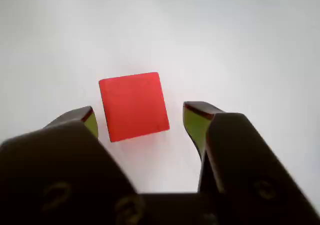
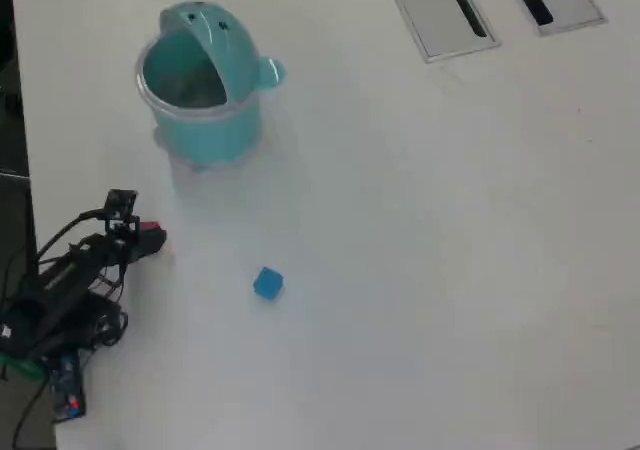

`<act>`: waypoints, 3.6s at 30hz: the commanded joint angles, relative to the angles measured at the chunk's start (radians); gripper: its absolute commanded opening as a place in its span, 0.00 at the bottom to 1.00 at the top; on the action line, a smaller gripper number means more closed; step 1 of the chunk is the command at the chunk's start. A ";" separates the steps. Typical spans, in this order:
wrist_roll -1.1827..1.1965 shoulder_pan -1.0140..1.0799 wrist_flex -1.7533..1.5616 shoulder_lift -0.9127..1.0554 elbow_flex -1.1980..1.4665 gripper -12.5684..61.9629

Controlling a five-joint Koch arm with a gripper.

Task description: Grasp RGB lego blocks and put them in the bin one by one.

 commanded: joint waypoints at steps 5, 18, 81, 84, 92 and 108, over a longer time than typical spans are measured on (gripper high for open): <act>-0.006 0.011 -0.156 -0.041 0.011 0.58; 0.034 0.005 -0.364 -0.071 0.133 0.35; 0.169 -0.106 -0.296 -0.719 -1.425 0.33; 0.169 -0.097 -0.301 -0.755 -1.453 0.33; 0.153 -0.005 -0.465 -0.755 -1.368 0.48; 0.123 0.003 -0.529 -0.640 -1.246 0.51</act>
